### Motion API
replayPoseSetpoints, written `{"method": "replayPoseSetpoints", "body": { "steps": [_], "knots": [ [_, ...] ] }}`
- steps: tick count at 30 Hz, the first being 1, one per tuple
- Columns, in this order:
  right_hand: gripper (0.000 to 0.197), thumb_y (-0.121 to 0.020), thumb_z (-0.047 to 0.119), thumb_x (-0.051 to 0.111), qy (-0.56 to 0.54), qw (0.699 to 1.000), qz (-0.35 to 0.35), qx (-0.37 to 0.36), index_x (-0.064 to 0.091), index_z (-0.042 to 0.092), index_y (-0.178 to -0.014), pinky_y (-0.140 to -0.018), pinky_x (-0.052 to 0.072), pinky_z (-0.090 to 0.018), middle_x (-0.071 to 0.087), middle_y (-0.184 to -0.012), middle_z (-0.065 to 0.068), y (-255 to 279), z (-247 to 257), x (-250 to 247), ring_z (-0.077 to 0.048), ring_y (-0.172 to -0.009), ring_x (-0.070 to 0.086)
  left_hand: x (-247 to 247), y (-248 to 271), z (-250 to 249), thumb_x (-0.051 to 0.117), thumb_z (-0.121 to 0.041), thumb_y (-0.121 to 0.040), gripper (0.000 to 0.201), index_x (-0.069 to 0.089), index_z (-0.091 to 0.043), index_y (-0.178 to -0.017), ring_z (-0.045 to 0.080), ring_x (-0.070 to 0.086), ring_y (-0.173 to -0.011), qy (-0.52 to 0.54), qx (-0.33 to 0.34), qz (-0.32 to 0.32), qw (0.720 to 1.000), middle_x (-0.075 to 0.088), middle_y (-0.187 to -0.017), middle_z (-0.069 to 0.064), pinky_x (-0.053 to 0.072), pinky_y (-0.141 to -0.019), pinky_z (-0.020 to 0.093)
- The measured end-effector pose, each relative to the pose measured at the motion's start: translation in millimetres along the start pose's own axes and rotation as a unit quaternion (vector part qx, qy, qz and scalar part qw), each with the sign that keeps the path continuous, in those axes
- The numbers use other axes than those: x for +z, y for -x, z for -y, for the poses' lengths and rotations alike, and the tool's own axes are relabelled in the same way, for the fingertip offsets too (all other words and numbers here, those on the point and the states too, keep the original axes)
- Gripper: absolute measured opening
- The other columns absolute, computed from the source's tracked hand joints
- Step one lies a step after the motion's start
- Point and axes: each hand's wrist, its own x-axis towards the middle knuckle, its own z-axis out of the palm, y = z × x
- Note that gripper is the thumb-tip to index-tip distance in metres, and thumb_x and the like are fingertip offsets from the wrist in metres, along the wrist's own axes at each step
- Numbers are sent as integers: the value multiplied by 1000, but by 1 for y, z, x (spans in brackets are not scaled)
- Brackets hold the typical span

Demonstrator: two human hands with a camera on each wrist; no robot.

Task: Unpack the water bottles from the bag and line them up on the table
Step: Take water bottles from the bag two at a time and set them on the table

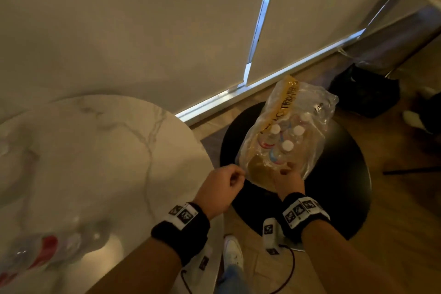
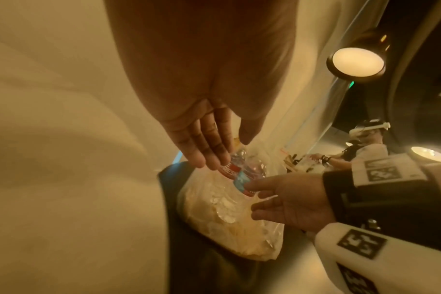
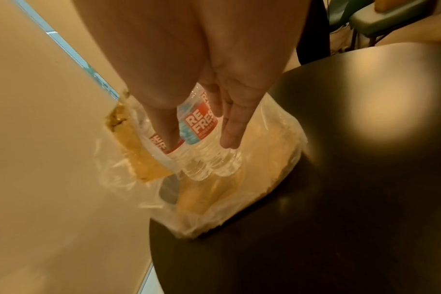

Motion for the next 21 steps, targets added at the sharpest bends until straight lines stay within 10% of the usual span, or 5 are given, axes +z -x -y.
{"method": "replayPoseSetpoints", "body": {
  "steps": [7,10,13,17,21],
  "knots": [
    [75,-53,76,67,49,997,38,-54,59,29,-111,-91,53,-45,68,-105,5,-88,-22,17,-20,-96,65,67,-133,-22,58,-20,-91,26,61,-7,-113,31,63,-105,-36,-61,32,997,67,-110,15,51,-88,38],
    [48,-77,40,74,50,997,19,-56,58,18,-117,-86,50,-35,62,-100,2,-87,-13,8,-20,-95,61,81,-167,-13,70,-33,-78,53,53,-25,-127,28,55,-124,-19,-22,6,1000,60,-133,7,45,-106,47],
    [29,-84,29,72,40,997,35,-63,62,20,-109,-86,48,-35,64,-99,1,-88,-16,-2,-20,-93,60,76,-176,-20,79,-10,-73,62,56,-18,-130,22,54,-122,43,-13,12,999,60,-131,0,42,-110,45],
    [39,-80,20,75,5,994,72,-77,62,18,-116,-86,48,-32,68,-107,-2,-79,-14,-18,-22,-102,63,74,-167,-23,83,-17,-67,68,53,-25,-128,25,54,-124,55,-15,34,998,60,-131,2,41,-109,47],
    [52,-80,12,76,5,986,96,-139,52,15,-126,-77,41,-7,60,-110,6,-42,4,-42,-5,-94,56,62,-129,-25,79,-3,-75,70,42,-46,-117,10,52,-122,137,-3,35,990,53,-128,-9,40,-106,30]
  ]
}}
